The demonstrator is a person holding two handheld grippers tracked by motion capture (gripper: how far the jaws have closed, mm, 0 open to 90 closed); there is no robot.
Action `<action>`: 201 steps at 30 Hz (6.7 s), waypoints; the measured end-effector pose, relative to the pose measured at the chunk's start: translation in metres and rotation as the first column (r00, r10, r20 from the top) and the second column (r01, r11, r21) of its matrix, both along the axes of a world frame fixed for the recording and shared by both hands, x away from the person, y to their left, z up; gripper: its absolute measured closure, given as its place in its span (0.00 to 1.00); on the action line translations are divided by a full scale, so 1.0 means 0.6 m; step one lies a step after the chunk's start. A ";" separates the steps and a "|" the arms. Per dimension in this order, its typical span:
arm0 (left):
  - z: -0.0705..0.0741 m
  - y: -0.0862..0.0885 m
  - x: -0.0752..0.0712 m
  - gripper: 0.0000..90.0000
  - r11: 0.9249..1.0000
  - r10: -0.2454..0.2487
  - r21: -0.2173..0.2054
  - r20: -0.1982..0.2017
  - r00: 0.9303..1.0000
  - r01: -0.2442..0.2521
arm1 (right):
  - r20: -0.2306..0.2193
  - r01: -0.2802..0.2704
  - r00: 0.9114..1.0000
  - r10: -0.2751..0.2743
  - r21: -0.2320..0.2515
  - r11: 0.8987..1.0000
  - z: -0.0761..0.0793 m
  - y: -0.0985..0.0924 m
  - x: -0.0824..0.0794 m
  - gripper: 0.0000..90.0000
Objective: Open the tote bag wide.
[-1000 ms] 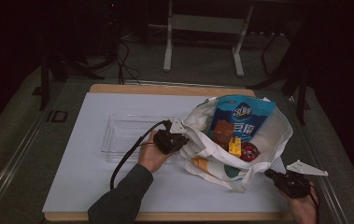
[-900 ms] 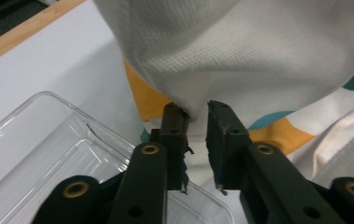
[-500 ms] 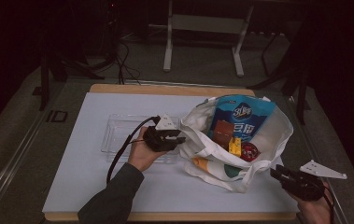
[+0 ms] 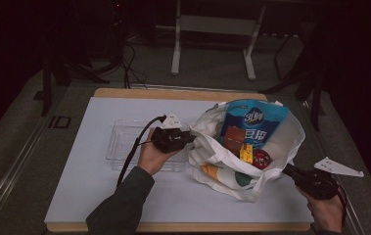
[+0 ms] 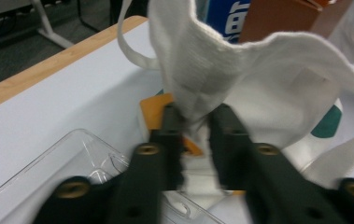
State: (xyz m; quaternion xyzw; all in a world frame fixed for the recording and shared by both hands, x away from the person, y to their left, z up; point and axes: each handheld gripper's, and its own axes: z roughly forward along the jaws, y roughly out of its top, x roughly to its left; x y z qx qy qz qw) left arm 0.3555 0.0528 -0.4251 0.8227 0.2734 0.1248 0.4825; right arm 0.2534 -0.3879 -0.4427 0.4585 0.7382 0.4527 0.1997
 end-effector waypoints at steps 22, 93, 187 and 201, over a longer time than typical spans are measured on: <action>-0.047 -0.041 0.011 0.97 0.986 0.017 0.165 -0.070 0.997 -0.005 | -0.124 0.040 0.991 -0.056 -0.130 0.991 -0.068 0.015 0.019 1.00; 0.022 0.013 -0.014 0.63 1.000 0.000 -0.021 0.002 1.000 0.000 | -0.069 0.155 0.986 -0.152 0.039 0.987 -0.017 -0.027 0.049 0.54; -0.065 -0.141 0.083 1.00 0.958 0.128 0.263 -0.032 0.991 -0.115 | -0.068 0.227 0.968 -0.240 -0.156 0.961 -0.061 -0.005 0.144 0.99; -0.073 -0.144 0.087 0.99 0.945 0.118 0.314 -0.071 0.990 -0.090 | -0.110 0.215 0.964 -0.241 -0.205 0.955 -0.066 0.006 0.141 0.95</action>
